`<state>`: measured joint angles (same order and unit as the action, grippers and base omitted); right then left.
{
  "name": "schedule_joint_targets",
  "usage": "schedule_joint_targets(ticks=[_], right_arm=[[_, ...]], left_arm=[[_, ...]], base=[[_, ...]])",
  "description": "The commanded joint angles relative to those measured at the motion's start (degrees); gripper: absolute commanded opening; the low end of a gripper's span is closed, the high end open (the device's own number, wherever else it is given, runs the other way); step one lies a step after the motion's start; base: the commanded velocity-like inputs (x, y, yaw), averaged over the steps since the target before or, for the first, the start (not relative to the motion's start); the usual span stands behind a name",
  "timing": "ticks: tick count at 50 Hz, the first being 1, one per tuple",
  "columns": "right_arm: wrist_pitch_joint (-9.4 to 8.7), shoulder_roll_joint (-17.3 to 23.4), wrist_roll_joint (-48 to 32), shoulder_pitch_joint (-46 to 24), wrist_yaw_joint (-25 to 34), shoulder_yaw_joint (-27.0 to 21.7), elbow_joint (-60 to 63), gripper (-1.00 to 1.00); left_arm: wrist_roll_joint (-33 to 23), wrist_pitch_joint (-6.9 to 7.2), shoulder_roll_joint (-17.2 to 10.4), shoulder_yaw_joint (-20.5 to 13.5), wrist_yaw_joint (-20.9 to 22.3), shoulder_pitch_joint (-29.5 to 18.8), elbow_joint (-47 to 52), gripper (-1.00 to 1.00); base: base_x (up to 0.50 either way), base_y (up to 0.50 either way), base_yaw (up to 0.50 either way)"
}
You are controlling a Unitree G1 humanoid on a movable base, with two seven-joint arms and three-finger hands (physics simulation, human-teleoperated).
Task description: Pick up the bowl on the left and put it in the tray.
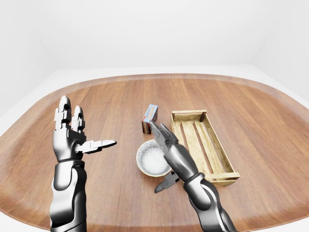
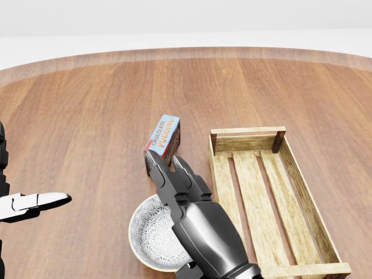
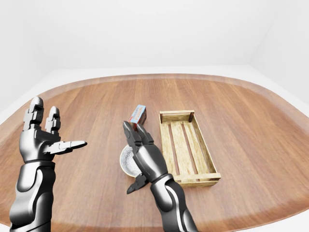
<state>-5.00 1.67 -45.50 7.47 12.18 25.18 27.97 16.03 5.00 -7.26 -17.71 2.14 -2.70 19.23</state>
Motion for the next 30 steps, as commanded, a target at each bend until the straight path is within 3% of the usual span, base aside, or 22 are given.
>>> schedule_joint_targets(ticks=[1, 30], right_arm=[[0.00, -1.51, -6.68, -0.05, 2.70, 2.25, -6.43, 1.00], [0.00, -2.92, -8.61, -0.80, -1.27, 1.79, -17.99, 1.00]], left_arm=[[-0.04, 0.00, 0.01, 0.07, -0.11, 0.01, -0.12, 1.00], [-0.03, 0.00, 0.08, -0.01, -0.14, 0.11, 0.06, 1.00]], base=[[0.00, 0.00, 0.00], [0.00, 0.00, 0.00]])
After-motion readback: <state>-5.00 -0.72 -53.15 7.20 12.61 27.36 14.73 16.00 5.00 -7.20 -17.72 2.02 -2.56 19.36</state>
